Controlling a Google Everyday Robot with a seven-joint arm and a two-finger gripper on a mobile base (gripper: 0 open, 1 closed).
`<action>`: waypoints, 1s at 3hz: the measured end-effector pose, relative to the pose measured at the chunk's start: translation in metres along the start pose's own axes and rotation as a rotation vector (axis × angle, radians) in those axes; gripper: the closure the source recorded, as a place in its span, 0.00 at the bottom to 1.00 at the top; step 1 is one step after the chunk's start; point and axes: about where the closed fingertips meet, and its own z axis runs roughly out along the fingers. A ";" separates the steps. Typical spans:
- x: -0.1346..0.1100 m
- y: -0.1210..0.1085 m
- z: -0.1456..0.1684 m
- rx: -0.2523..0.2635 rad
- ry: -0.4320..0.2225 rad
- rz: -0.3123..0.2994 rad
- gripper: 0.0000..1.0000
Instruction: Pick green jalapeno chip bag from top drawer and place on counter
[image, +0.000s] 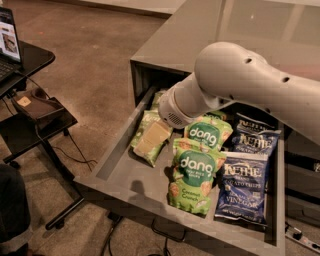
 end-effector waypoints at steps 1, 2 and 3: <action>-0.003 -0.014 0.024 0.005 0.013 0.004 0.00; 0.000 -0.048 0.048 0.055 0.050 0.021 0.00; 0.002 -0.078 0.063 0.107 0.082 0.027 0.00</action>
Offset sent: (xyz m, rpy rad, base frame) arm 0.1100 0.0016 -0.0565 -0.1199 -0.0323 -0.1321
